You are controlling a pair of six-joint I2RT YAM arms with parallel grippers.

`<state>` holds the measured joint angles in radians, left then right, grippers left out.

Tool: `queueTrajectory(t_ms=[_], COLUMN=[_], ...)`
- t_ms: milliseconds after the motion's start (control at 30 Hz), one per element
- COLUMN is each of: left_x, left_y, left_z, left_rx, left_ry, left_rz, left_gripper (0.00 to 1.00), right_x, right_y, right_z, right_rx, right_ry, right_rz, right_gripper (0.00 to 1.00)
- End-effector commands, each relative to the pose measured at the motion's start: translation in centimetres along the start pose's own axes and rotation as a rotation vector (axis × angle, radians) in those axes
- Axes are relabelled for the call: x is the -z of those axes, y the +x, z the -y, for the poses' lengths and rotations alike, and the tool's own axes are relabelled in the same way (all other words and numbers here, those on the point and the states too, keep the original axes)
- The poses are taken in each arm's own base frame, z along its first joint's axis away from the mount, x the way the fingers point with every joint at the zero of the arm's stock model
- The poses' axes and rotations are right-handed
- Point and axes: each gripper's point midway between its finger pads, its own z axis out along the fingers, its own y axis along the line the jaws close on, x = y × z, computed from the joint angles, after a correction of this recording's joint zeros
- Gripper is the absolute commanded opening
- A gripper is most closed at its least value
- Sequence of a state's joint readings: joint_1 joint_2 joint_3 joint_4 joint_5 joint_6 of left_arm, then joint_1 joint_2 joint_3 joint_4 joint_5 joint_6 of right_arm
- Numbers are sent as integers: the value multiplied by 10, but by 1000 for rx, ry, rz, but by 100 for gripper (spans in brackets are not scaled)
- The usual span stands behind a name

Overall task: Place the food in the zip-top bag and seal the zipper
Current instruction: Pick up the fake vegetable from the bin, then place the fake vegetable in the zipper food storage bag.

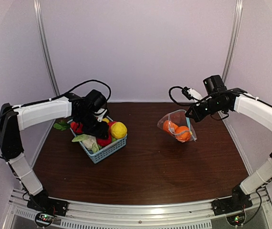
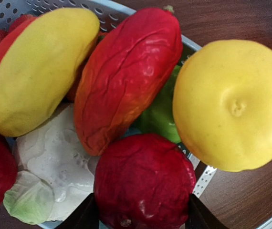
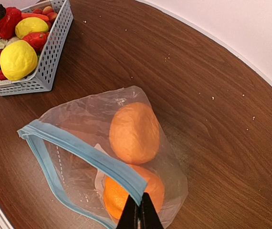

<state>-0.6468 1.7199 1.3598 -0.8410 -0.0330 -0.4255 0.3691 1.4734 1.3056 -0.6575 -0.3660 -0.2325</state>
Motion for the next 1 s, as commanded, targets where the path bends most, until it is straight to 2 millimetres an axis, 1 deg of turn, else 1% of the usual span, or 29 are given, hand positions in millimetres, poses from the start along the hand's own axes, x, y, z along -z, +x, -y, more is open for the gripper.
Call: queueTrajectory(t_ms=[0,167,200,267,300,333,367,433,500,567,667,733,800,833,867,967], left_x=[52,89,97,112,120,130,137,153,167,177,183,181,174,169,159,149], left_y=[-22,-34,-38,-47,-54,-66,-71,-86,-91,-96,-102,-108,-114,-118,-120,-126], left_z=[-4,-17,-18,-11,-1,14,39,74,115,146,187,207,221,226,231,244], left_rx=[-19,-42,-45,-45,-49,-57,-82,-128,-198,-257,-334,-350,-351,-343,-332,-322], left_ry=[-10,-87,-90,-55,-4,73,203,362,514,592,660,686,712,719,718,725], left_rz=[100,134,150,184,208,263,292,391,447,483,527,543,547,549,539,550], left_gripper=[49,50,50,49,48,48,46,44,43,43,43,42,42,42,42,41], right_x=[10,9,9,10,10,10,9,7,7,8,8,6,4,2,1,-3], right_y=[-7,-9,-10,-11,-11,-11,-11,-10,-10,-10,-12,-11,-11,-11,-11,-13], right_z=[-3,-4,-4,-5,-5,-5,-5,-6,-6,-6,-7,-8,-9,-9,-8,-8], right_rx=[15,13,13,14,12,12,9,6,3,-1,-11,-19,-24,-27,-30,-42], right_ry=[3,-9,-12,-16,-17,-18,-22,-25,-27,-28,-34,-45,-53,-52,-54,-61], right_rz=[45,43,45,48,47,47,45,41,39,40,44,43,42,40,38,28], right_gripper=[0,0,0,0,0,0,0,0,0,0,0,0,0,0,0,0])
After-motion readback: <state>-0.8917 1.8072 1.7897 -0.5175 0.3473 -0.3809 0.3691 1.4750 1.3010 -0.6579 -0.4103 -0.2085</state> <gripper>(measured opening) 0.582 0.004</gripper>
